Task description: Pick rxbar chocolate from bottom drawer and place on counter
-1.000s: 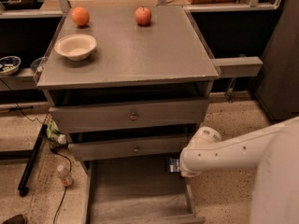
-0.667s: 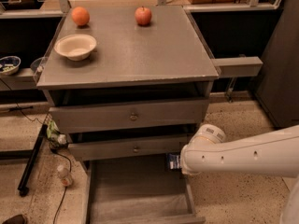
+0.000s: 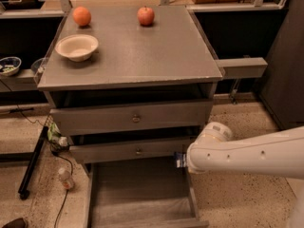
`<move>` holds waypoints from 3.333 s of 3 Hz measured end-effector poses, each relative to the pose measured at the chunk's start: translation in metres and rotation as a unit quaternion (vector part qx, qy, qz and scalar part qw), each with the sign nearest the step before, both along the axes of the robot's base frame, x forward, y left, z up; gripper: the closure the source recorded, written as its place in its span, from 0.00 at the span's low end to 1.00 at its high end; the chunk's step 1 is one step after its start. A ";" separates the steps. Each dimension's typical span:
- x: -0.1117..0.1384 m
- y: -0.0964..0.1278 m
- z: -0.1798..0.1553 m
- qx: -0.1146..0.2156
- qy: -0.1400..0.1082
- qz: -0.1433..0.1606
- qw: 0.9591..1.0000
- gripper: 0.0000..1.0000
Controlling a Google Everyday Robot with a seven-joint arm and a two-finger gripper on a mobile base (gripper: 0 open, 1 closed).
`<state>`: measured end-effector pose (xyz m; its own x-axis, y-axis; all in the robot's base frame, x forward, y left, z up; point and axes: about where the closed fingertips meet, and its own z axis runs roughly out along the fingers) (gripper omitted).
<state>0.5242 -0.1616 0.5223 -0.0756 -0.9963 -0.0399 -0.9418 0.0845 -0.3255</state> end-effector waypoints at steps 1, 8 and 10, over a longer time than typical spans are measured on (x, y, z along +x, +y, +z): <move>0.008 -0.012 0.023 -0.007 -0.019 -0.010 1.000 1.00; 0.031 -0.062 0.216 -0.064 -0.157 -0.012 0.986 1.00; 0.034 -0.052 0.269 -0.076 -0.201 0.011 0.977 1.00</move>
Offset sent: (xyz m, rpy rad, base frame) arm 0.0140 -0.0533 0.0782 -0.0406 -0.1145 -0.0716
